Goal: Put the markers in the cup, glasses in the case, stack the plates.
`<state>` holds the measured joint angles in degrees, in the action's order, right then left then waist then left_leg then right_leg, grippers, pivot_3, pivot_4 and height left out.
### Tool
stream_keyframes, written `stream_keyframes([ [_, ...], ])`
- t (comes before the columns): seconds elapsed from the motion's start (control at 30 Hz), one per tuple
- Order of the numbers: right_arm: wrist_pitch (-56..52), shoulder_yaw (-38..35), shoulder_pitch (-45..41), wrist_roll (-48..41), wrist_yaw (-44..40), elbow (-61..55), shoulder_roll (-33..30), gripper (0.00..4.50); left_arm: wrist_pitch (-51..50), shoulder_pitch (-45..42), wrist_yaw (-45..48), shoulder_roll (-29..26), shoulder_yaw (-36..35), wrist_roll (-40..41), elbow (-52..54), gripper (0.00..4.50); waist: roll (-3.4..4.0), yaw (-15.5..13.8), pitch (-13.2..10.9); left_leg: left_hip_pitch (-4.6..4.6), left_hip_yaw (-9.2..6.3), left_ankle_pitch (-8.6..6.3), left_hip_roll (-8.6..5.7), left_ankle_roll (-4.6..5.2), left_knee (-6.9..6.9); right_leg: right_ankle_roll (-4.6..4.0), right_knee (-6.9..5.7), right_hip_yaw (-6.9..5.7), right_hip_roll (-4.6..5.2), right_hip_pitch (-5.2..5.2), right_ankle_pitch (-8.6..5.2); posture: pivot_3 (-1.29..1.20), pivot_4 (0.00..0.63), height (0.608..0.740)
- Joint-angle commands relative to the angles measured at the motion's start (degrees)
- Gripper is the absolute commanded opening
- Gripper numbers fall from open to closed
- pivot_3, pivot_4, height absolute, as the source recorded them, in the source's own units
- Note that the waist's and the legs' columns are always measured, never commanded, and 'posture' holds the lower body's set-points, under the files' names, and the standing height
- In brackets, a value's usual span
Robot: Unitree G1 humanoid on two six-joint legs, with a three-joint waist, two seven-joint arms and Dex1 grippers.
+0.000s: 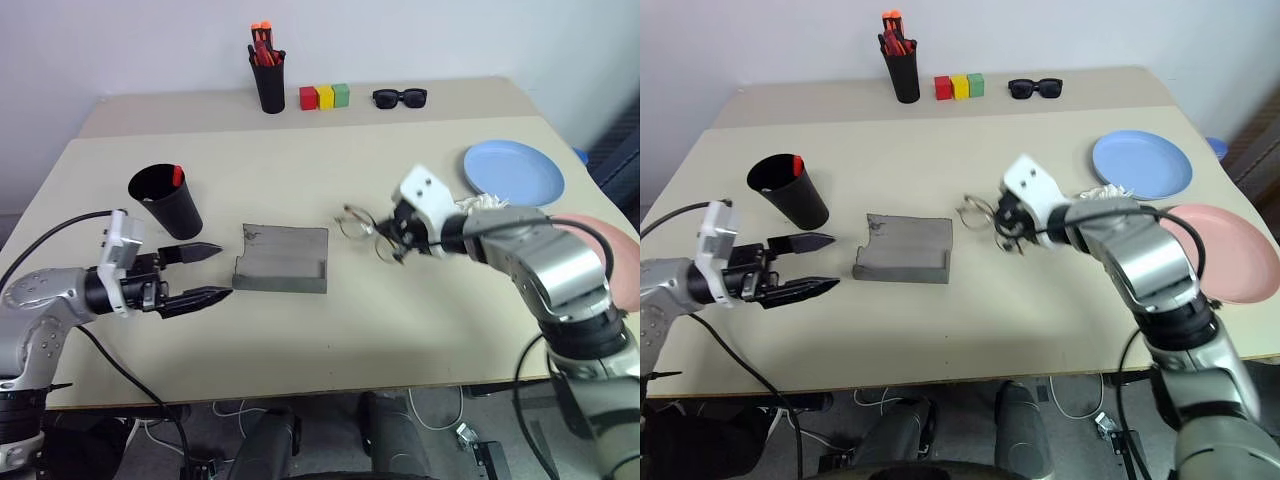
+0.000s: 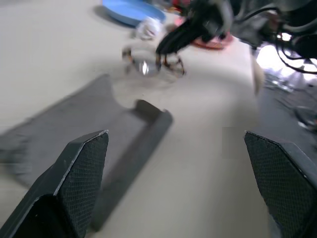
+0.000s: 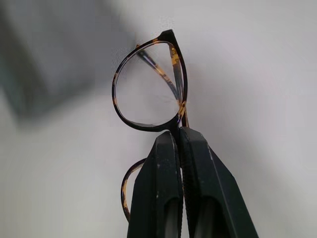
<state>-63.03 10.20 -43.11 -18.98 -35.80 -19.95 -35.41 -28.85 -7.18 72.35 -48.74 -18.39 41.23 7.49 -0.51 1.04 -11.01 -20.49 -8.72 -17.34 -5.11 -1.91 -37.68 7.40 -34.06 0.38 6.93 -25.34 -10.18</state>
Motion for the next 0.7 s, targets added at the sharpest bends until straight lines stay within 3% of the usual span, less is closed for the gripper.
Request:
stream_keyframes([
  [0.03, 1.63, -0.79, -2.44, -0.93, 2.34, 0.29, 5.7, 0.04, 1.01, 1.54, -0.84, -1.22, -4.28, 0.1, -0.14, 4.5, -0.02, -0.08, 0.01, 0.01, 0.0, 0.0, 0.01, 0.0, 0.04, -0.02, 0.01, 0.01, -0.01, -0.02, 0.01, 0.0, 0.15, 0.74],
  [0.3, 6.35, 3.04, -4.48, -0.72, 5.88, 4.87, 21.25, 0.04, -0.18, 3.02, -5.11, -0.65, -5.56, 1.11, 4.2, 4.5, -0.03, -0.11, 0.02, 0.05, 0.23, 0.01, 0.0, -0.04, 0.21, -0.07, 0.03, 0.32, -0.01, -0.16, 0.06, 0.0, 0.15, 0.74],
  [0.53, 14.56, 8.84, -1.11, 3.28, 5.73, 13.43, 25.11, 0.04, -2.82, 3.28, -8.74, -0.28, -5.37, 3.15, 8.71, 4.5, -0.03, 0.07, 0.02, 0.11, 0.38, 0.04, 0.0, -0.1, 0.36, -0.09, 0.01, 0.43, -0.04, -0.24, 0.07, 0.0, 0.15, 0.74],
  [0.7, 20.3, 13.43, 1.21, 8.91, 5.38, 17.51, 23.81, 0.04, -4.82, 2.6, -11.05, -0.39, -4.95, 4.52, 11.01, 4.5, -0.03, 0.14, 0.02, 0.12, 0.44, 0.05, 0.0, -0.11, 0.4, -0.1, -0.01, 0.47, -0.07, -0.29, 0.08, 0.0, 0.15, 0.74],
])
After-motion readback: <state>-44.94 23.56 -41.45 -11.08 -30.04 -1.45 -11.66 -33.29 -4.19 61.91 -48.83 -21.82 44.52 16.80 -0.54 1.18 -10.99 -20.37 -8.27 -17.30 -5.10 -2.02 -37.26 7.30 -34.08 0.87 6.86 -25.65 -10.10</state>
